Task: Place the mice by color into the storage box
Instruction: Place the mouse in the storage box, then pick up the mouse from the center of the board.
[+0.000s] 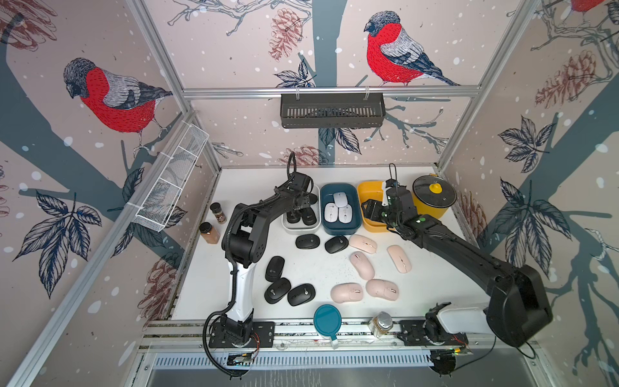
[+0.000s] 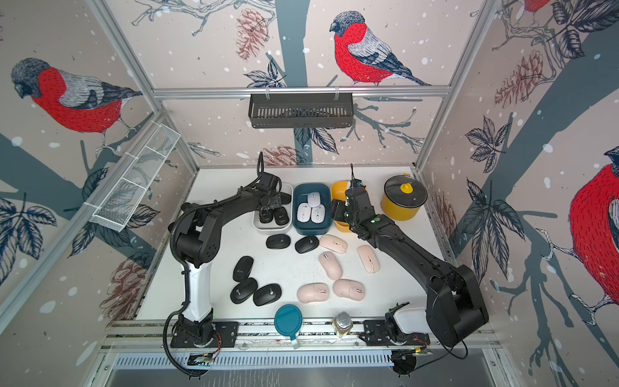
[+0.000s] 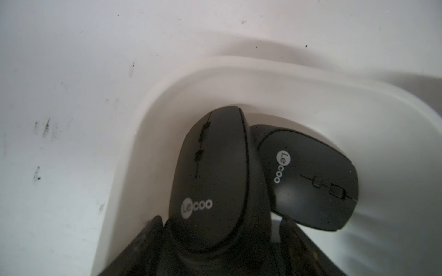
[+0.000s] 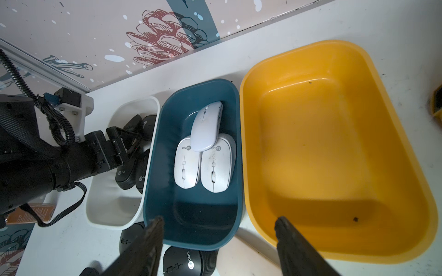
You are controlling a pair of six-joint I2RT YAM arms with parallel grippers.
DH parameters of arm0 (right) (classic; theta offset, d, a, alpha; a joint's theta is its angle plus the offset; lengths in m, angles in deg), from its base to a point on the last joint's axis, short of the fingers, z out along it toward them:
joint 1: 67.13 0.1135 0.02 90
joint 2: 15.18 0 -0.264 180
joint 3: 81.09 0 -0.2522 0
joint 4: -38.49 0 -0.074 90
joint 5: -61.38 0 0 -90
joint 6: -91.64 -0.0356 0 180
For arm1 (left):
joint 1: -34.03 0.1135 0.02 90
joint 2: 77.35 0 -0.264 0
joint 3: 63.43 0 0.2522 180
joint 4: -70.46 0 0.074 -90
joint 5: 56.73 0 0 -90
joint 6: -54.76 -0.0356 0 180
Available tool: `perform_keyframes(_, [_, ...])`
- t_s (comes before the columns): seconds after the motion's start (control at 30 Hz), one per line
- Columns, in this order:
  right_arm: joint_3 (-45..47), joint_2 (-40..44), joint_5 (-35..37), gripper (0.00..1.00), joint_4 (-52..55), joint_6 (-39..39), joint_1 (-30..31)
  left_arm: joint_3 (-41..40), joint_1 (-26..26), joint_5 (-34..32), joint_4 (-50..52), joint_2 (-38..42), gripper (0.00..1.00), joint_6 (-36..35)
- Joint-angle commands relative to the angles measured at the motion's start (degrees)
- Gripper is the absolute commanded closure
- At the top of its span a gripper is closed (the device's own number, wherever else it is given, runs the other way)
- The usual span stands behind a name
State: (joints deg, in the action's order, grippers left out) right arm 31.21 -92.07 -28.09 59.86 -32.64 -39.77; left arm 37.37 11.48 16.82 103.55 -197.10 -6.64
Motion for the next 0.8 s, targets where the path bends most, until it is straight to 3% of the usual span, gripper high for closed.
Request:
perform_keyframes(0.0, [0.6, 1.3, -0.3, 0.26, -0.8, -0.1, 0.0, 0.7, 0.0, 0.6, 0.7, 2.1, 0.23, 1.2])
perform_keyframes(0.4, [3.3, 4.8, -0.6, 0.25, -1.1, -0.1, 0.2, -0.1, -2.3, 0.7, 3.0, 13.4, 0.24, -0.1])
perform_keyframes(0.77, [5.2, 8.5, 1.8, 0.25, 0.3, 0.5, 3.1, -11.6, -7.0, -0.8, 2.9, 28.6, 0.25, 1.5])
